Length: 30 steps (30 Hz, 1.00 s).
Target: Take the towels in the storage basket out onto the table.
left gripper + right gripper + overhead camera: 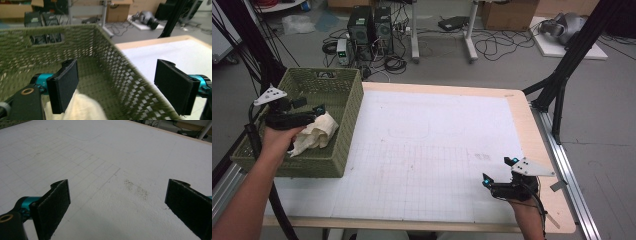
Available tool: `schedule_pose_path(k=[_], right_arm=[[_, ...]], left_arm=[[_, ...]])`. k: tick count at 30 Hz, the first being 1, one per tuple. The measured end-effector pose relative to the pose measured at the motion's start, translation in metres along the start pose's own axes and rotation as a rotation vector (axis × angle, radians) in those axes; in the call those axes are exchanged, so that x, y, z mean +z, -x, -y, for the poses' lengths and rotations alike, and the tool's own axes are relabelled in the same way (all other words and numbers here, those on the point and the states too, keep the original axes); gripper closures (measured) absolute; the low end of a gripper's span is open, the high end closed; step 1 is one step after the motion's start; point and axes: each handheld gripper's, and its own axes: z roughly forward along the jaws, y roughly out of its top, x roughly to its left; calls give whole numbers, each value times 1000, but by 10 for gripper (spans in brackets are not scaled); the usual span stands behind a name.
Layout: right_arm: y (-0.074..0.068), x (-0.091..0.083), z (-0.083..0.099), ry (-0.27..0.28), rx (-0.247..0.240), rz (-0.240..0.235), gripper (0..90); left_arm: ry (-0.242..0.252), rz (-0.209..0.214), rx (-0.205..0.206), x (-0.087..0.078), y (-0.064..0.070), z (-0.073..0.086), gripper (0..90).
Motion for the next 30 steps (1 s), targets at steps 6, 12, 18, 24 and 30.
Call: schedule_pose_path(k=[6,12,18,24,30], right_arm=[[-1,1,0,-6,-9,2,52],[-1,2,0,-10,-15,5,52],[-2,3,1,-18,-16,6,52],[-1,3,1,-17,-15,8,53],[-1,1,1,-17,-19,12,52]], left_arm=[[-90,-36,-27,16,-15,9,206],[-204,-97,-61,35,-25,19,218],[-366,-186,-81,55,-33,34,262],[-465,-199,-68,64,-33,40,259],[-588,-212,-88,69,-35,48,248]])
